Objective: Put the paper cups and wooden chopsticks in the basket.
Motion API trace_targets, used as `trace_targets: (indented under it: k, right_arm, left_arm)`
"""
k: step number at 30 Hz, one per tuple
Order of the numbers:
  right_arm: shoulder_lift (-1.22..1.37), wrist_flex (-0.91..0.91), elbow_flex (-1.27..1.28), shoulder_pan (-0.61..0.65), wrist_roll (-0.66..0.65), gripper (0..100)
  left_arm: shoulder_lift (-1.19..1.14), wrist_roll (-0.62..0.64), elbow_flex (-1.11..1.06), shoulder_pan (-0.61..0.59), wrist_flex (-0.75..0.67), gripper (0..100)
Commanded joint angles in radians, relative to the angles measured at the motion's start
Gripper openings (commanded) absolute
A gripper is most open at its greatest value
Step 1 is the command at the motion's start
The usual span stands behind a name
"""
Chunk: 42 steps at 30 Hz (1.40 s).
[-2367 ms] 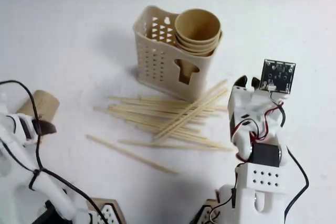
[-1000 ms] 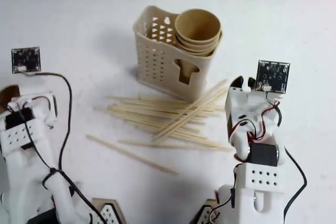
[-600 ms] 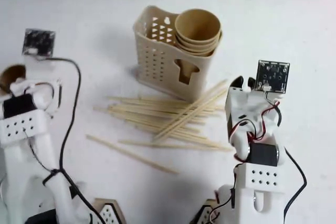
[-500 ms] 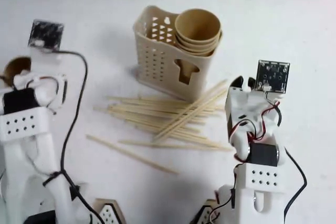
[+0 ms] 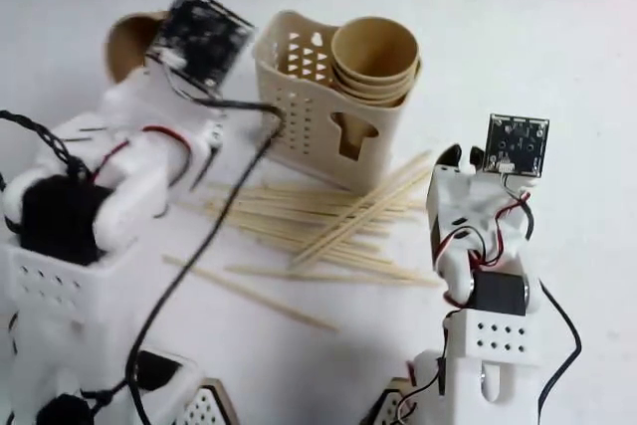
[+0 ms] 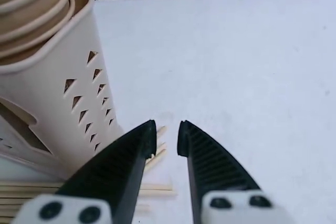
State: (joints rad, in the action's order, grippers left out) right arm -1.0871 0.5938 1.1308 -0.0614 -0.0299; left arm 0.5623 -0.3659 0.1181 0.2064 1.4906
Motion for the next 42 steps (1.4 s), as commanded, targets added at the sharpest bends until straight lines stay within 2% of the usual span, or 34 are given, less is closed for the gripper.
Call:
trace_targets:
  k: [1, 9, 20, 25, 27, 30, 32, 42]
  right_arm:
    - [-0.022, -0.019, -0.011, 0.002, -0.012, 8.0]
    - [-0.022, -0.021, -0.011, 0.002, -0.012, 8.0]
    - [-0.022, -0.038, -0.006, 0.001, -0.012, 8.0]
    - [-0.022, -0.041, -0.006, 0.001, -0.012, 8.0]
    - [-0.022, -0.041, -0.006, 0.002, -0.012, 8.0]
    - [-0.022, -0.041, -0.006, 0.002, -0.012, 8.0]
    - [-0.022, -0.041, -0.006, 0.002, -0.012, 8.0]
    - [-0.022, -0.041, -0.006, 0.002, -0.012, 8.0]
  left_arm:
    - [-0.013, 0.028, 0.114, 0.147, 0.003, 2]
    - [-0.248, 0.028, 0.353, 0.254, 0.012, 2]
    - [-0.564, 0.026, 0.6, 0.308, 0.014, 2]
    - [-0.627, -0.038, 0.681, 0.334, 0.097, 3]
    - [-0.641, -0.044, 0.717, 0.344, 0.129, 6]
    - [-0.653, 0.006, 0.766, 0.344, 0.152, 19]
    - [-0.661, 0.038, 0.792, 0.329, 0.152, 23]
    - [-0.725, 0.068, 0.875, 0.271, 0.044, 22]
